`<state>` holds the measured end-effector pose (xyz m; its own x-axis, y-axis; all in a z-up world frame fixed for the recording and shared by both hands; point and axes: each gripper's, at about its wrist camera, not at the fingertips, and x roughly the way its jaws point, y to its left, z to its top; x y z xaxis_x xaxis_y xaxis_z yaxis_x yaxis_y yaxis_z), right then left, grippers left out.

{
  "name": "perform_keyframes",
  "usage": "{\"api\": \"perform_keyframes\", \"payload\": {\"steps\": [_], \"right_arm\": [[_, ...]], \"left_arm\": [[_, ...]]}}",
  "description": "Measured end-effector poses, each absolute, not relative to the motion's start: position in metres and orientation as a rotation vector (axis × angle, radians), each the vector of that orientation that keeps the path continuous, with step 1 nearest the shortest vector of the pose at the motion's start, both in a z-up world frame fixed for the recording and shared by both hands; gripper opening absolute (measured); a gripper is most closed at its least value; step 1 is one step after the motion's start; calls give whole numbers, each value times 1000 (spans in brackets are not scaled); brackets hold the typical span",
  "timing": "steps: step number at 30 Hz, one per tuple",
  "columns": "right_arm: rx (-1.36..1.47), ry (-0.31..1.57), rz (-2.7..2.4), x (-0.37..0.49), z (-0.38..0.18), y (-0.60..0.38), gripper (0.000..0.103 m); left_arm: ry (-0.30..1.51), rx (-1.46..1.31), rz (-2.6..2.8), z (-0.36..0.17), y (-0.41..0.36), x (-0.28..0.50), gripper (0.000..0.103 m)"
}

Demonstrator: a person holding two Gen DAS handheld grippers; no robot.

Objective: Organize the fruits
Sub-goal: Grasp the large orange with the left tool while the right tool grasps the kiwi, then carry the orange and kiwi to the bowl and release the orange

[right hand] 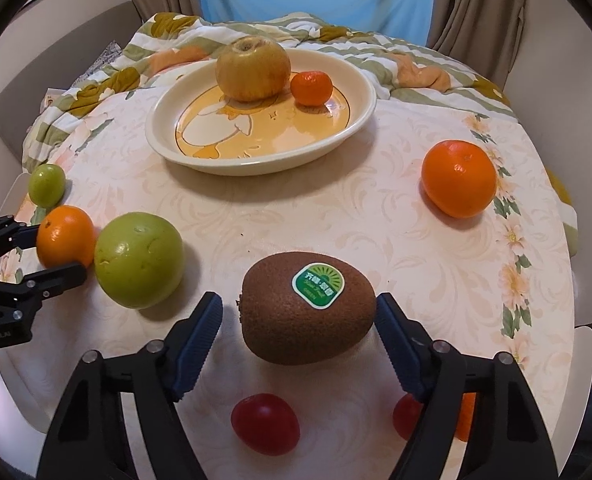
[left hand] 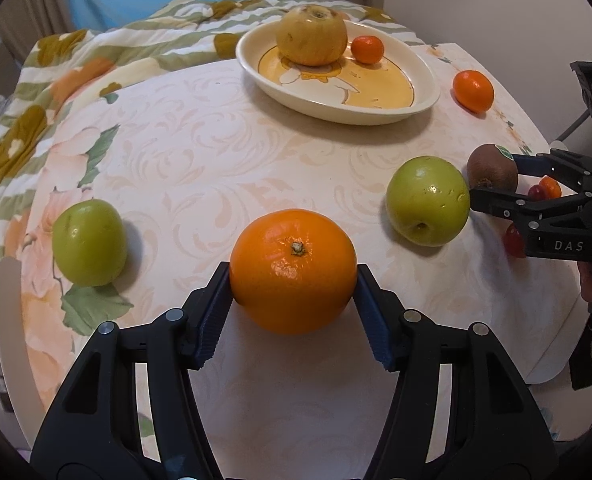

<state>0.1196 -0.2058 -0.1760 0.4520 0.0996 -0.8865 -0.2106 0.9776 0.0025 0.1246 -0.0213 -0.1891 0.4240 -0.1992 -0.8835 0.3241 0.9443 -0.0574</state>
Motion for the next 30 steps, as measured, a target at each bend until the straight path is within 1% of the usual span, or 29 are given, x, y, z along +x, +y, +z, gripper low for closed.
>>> {"api": "perform_keyframes", "payload": {"steps": [1,3,11,17,30], "right_arm": [[-118,1083,187,119,-176,-206,71],[-132,1081,177,120,-175,-206,61],[-115,1076,179,119,-171,-207,61],[-109,1052,179,114,-154,-201,61],[-88,958,172,104,-83,-186,61]], "left_arm": [[1085,127,-326,-189,-21,124,67],[1085,123,-322,-189,-20,123,67],[1068,112,-305,-182,-13,120,67],[1041,98,-297,-165,-6,117,67],[925,59,-280,-90,13,112,67]]}}
